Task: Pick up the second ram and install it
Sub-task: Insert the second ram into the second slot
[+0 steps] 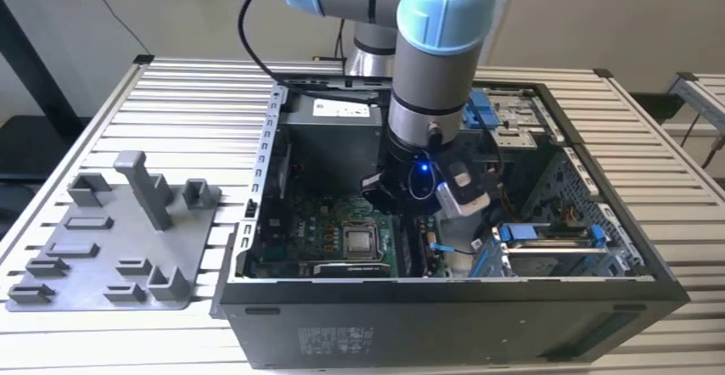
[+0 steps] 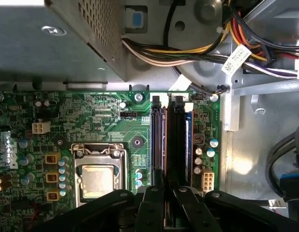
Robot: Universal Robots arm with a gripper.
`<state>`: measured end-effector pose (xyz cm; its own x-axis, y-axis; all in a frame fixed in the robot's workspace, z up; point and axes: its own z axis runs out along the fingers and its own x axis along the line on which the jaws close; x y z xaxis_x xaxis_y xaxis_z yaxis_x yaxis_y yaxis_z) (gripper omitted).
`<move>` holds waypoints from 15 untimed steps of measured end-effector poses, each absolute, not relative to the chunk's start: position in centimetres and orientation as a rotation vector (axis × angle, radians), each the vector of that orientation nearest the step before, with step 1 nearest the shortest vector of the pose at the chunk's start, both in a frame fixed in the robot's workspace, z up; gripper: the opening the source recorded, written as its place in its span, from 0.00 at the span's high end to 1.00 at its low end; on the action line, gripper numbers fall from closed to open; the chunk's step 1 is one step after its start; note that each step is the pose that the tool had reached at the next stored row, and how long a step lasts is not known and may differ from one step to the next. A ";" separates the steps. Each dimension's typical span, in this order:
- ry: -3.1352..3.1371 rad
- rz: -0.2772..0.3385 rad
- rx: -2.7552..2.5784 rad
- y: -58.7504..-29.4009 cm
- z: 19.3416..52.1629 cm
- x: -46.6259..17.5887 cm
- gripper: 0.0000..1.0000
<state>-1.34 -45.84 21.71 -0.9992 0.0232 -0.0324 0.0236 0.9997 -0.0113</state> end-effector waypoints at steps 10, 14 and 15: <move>3.111 -0.016 0.004 -45.8 21.2 -1.3 0.86; 3.111 -0.015 0.004 -45.9 21.0 -1.3 0.86; 3.111 -0.015 0.004 -45.9 21.0 -1.3 0.86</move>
<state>-1.28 -45.85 20.99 -0.9995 0.0026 -0.0308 0.0029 1.0000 -0.0093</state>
